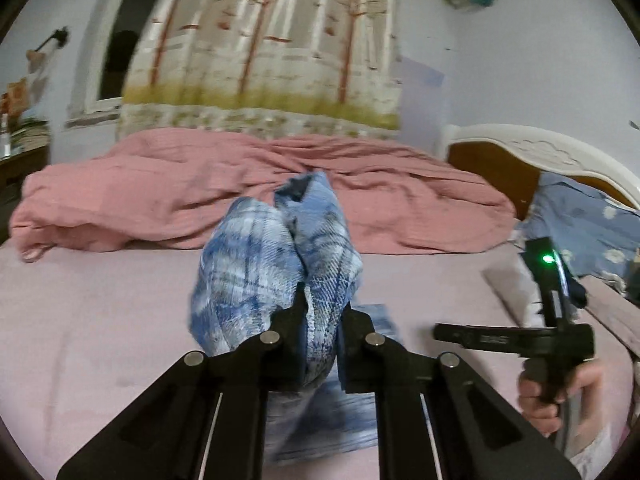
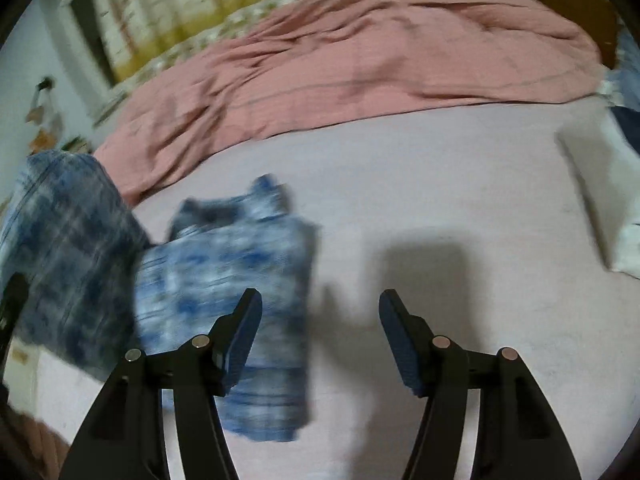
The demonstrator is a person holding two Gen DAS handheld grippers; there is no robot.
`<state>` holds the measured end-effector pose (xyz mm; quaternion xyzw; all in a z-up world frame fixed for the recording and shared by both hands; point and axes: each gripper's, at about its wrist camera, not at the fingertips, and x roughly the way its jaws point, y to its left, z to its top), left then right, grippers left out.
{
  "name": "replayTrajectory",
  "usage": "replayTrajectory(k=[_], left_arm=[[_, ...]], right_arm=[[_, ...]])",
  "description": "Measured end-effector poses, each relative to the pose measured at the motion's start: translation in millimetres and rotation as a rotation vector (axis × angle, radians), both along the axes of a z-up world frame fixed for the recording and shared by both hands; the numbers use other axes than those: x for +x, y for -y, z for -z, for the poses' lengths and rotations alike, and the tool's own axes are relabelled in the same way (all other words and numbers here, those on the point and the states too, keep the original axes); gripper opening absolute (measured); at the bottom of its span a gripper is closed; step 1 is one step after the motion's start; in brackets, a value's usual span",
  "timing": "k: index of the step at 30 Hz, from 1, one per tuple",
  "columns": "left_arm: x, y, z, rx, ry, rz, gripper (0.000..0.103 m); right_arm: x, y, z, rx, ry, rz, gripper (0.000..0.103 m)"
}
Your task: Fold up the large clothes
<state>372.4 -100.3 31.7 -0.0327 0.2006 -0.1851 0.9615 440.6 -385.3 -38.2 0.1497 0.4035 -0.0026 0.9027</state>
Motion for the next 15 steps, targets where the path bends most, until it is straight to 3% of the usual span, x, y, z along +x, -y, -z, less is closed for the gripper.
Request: replayTrajectory(k=[2,4,7,10,12,13,14,15], left_arm=[[9,24,8,0.013,-0.032,0.035,0.01],[17,45,26,0.028,-0.083,0.059,0.01],[34,70,63,0.047,-0.194,0.094,0.011],[27,79,74,0.107,-0.2,0.12,0.018],[9,66,59,0.042,-0.155,0.147,0.04],[-3,56,48,-0.004,-0.112,0.153,0.059],[-12,50,39,-0.015,-0.082,0.139,0.071],[-21,43,30,-0.015,-0.056,0.129,0.071]], right_arm=[[-4,1,-6,-0.101,0.009,0.044,0.064],[-15,-6,-25,-0.203,0.089,0.053,0.064],[-32,-3,-45,-0.168,0.179,0.009,0.065],[-35,4,-48,-0.122,0.192,0.002,0.065],[-32,8,-45,-0.096,0.183,0.008,0.065],[-29,11,-43,-0.075,0.176,0.011,0.065],[-26,12,-42,-0.048,0.174,0.009,0.065],[-25,14,-41,-0.028,0.176,0.006,0.065]])
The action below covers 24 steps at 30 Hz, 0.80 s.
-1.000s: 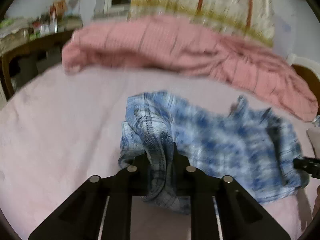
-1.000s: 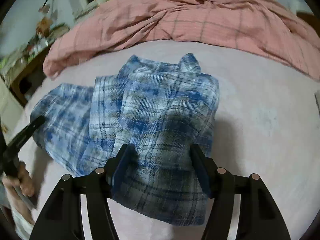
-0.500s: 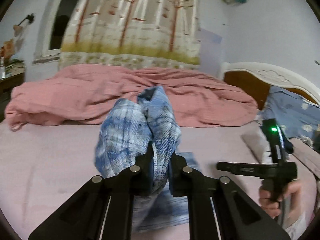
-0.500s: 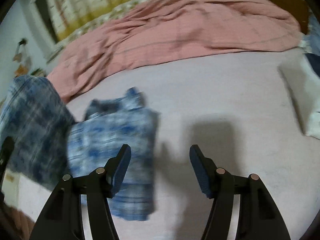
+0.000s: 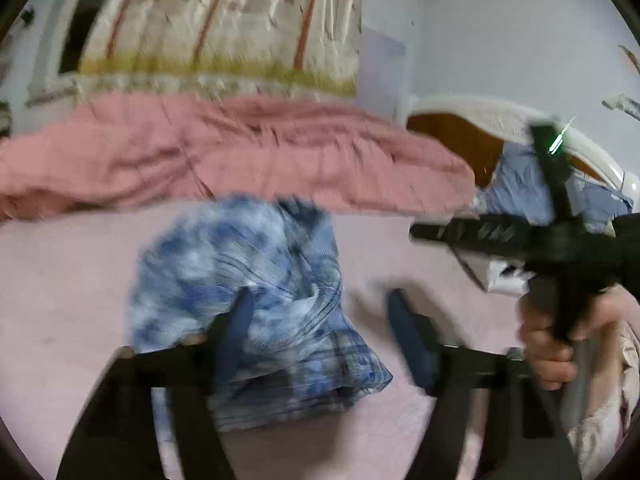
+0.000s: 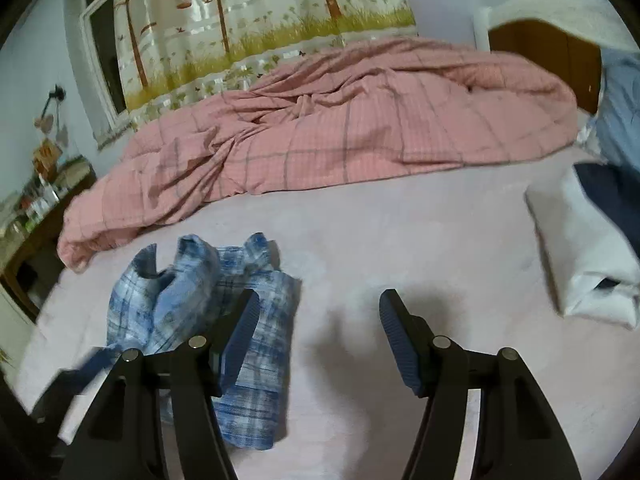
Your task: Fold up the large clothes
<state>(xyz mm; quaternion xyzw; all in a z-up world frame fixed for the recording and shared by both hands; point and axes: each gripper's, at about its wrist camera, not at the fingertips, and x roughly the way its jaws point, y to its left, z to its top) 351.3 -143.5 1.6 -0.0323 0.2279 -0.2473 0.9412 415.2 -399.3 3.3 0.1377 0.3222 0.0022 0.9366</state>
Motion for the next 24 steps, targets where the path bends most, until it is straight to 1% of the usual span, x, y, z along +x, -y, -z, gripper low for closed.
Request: replayTrajectory(k=[1,3,5,6,7,8,10,12,14,15,16,17,18,19,20,21,22,23,24], left_arm=[[-6,-6,-7,-0.003,0.016,-0.002,0.071],[-15,-24,-20,-0.017,0.049,-0.029,0.072],[-13,-45,-28,-0.039,0.084,-0.1,0.074],[-9,-54,-30,-0.046,0.086,-0.143,0.074],[0,-64,-30,-0.052,0.071,-0.176,0.074],[9,-72,-29,-0.055,0.056,-0.198,0.074],[21,-86,-21,-0.032,0.039,-0.272,0.074],[29,-99,-6,-0.027,0.036,-0.331,0.074],[39,-106,15,-0.033,-0.011,-0.353,0.074],[46,-107,24,-0.033,-0.046,-0.351,0.074],[49,-105,32,-0.031,-0.071,-0.362,0.072],[51,-106,40,-0.037,-0.089,-0.386,0.07],[52,-107,47,-0.055,-0.111,-0.406,0.069],[53,-108,54,-0.082,-0.144,-0.403,0.067],[55,-106,59,-0.1,-0.167,-0.385,0.066],[57,-104,63,-0.098,-0.188,-0.366,0.066],[57,-103,64,-0.083,-0.195,-0.366,0.066],[56,-102,64,-0.075,-0.194,-0.374,0.066],[55,-103,63,-0.088,-0.195,-0.371,0.066]], right_arm=[[1,-1,1,0.009,0.002,0.0,0.065],[0,-4,2,-0.018,0.01,0.028,0.065],[-4,-9,0,-0.095,0.043,0.084,0.065],[-5,-11,0,-0.099,0.057,0.079,0.065],[-7,-13,-1,-0.08,0.067,0.054,0.065],[-7,-16,-2,-0.03,0.082,-0.003,0.065],[-10,-27,-5,0.019,0.109,-0.086,0.065],[-15,-49,-9,-0.033,0.141,-0.176,0.066],[-19,-74,-12,-0.085,0.176,-0.264,0.068],[-18,-83,-13,-0.076,0.187,-0.289,0.068],[-15,-93,-13,-0.034,0.193,-0.313,0.068],[-8,-104,-11,0.019,0.173,-0.34,0.068],[1,-114,-8,0.048,0.136,-0.356,0.068],[10,-124,-5,0.052,0.089,-0.355,0.068],[23,-134,0,0.034,0.031,-0.325,0.068],[34,-139,5,0.017,-0.023,-0.272,0.068],[41,-141,9,0.024,-0.058,-0.236,0.068],[43,-139,14,0.06,-0.069,-0.233,0.06],[41,-138,18,0.088,-0.08,-0.253,0.037]])
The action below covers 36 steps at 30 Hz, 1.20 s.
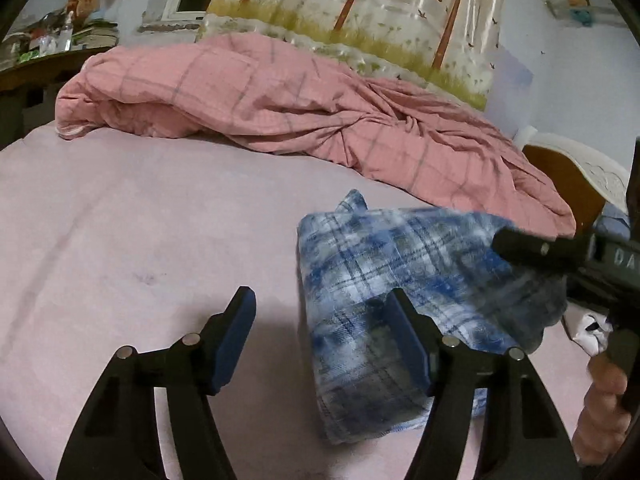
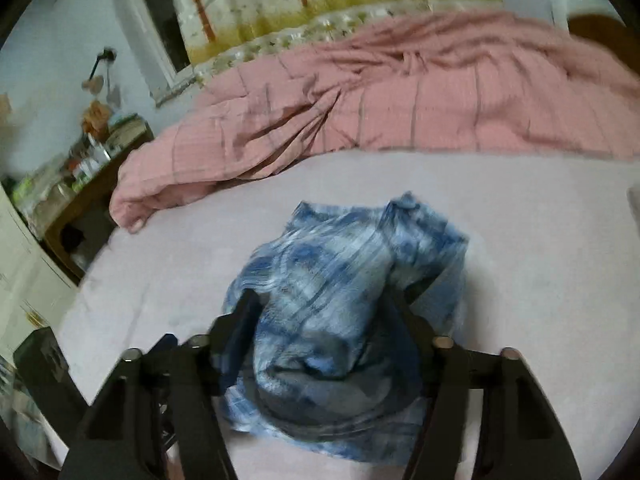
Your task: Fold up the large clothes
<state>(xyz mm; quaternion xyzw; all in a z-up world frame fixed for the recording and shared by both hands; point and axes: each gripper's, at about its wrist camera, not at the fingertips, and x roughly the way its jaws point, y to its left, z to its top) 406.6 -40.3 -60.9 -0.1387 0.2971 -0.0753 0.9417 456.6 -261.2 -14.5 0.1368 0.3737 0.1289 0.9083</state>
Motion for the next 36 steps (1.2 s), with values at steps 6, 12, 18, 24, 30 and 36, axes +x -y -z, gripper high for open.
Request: replayTrajectory(k=[6,12,18,24,30,36], left_arm=[[-13,-9,-10,-0.134,-0.015,0.051,0.066],[-5,0,1,-0.256,-0.092,0.155,0.066],[2,26,17,-0.132,-0.171,0.166,0.065],[1,19,21,-0.21,-0.192,0.198,0.066],[4,31,24,-0.129,-0.221,0.19,0.068],[-15,36,-3,-0.079,-0.043,0.223,0.069]], right_arm=[[-39,16,18,-0.061,-0.03,-0.036,0.007],[-58,48,36,-0.04,-0.073,0.009,0.012],[-65,64,18,-0.104,0.034,0.094,0.024],[-54,67,24,-0.165,-0.022,0.036,0.023],[-41,71,60,-0.129,-0.084,0.032,0.023],[-77,72,28,-0.065,0.112,0.025,0.024]])
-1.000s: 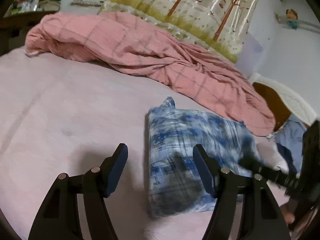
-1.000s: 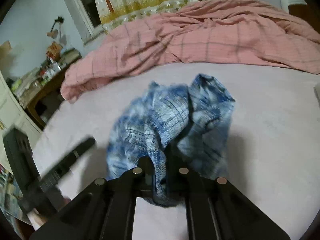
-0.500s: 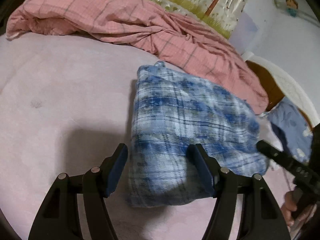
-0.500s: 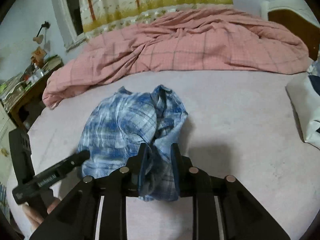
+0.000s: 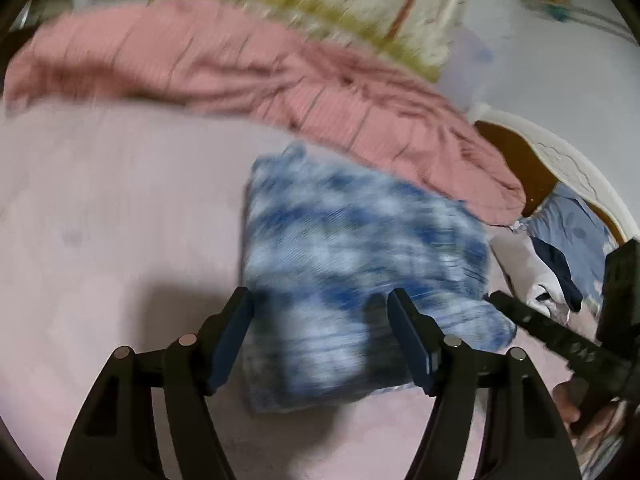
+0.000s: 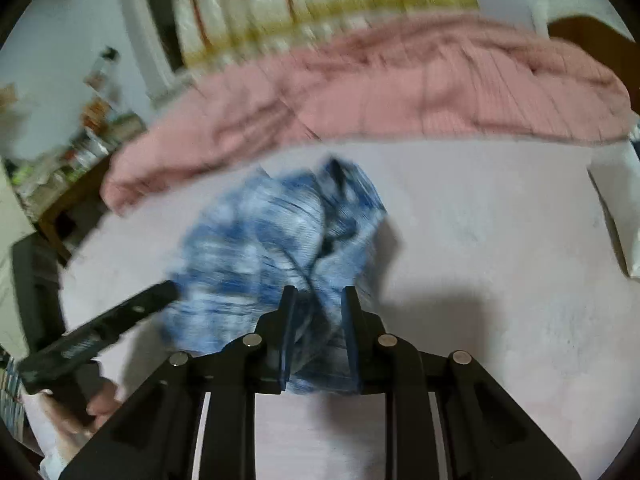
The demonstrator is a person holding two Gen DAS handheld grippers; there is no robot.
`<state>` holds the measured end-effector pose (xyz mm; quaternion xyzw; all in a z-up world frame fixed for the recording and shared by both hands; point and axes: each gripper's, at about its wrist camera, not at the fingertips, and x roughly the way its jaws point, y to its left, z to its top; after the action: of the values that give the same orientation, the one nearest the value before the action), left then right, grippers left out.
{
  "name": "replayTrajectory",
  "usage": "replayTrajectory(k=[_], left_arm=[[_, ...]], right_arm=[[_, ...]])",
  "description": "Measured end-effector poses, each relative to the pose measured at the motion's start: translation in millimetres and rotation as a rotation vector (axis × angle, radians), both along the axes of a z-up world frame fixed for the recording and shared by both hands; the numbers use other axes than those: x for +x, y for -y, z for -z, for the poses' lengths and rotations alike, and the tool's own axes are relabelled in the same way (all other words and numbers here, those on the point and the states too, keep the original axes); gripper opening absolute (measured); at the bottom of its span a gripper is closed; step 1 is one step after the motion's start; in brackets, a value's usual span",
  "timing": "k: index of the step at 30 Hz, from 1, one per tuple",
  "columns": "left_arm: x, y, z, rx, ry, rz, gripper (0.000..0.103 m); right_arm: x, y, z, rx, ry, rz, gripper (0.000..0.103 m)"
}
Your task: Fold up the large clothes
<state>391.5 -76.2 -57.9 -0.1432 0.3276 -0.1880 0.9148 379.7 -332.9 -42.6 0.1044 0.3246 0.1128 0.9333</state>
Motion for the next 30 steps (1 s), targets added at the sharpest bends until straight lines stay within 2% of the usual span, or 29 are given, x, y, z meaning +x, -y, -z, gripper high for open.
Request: replayTrajectory(k=[1,3,6,7,8,10,13,16,22,24,26,27,29,30], left_arm=[[-3,6,-5,0.046,0.023,0.005,0.07],[-8,20,-7,0.127,0.054,0.015,0.07],[-3,42,6,0.253,-0.011,0.026,0.071],[-2,50,10,0.329,-0.016,0.02,0.072],[-3,54,11,0.365,-0.003,0.016,0.073],[-2,53,12,0.364,-0.011,0.02,0.074],[-2,47,15,0.346,-0.036,0.038,0.076],[-3,45,13,0.327,-0.043,0.035,0.076],[-6,47,12,0.337,-0.027,0.033,0.076],[-6,44,10,0.318,-0.024,0.031,0.076],[-7,40,5,0.29,-0.006,0.032,0.076],[-7,36,1,0.269,0.008,0.029,0.078],[-6,28,-4,0.206,0.024,0.026,0.097],[-3,21,-5,0.155,0.025,0.027,0.102]], right_arm=[[-5,-2,-4,0.015,0.029,-0.018,0.027],[-7,-5,-6,0.031,0.057,-0.05,0.06],[-1,-12,2,-0.046,0.036,-0.004,0.063],[3,-14,8,-0.081,-0.002,0.012,0.063],[7,-14,17,-0.102,-0.053,0.018,0.065],[15,-13,30,-0.087,-0.119,0.011,0.065],[17,-6,33,-0.075,-0.152,0.04,0.074],[16,-1,31,-0.103,-0.14,0.057,0.078],[12,3,28,-0.114,-0.113,0.073,0.078],[9,8,23,-0.087,-0.071,0.078,0.078],[6,14,16,-0.003,-0.026,0.056,0.078],[6,16,14,0.039,-0.011,0.044,0.08],[9,22,14,0.137,0.009,0.019,0.089],[14,24,17,0.17,0.006,0.012,0.09]])
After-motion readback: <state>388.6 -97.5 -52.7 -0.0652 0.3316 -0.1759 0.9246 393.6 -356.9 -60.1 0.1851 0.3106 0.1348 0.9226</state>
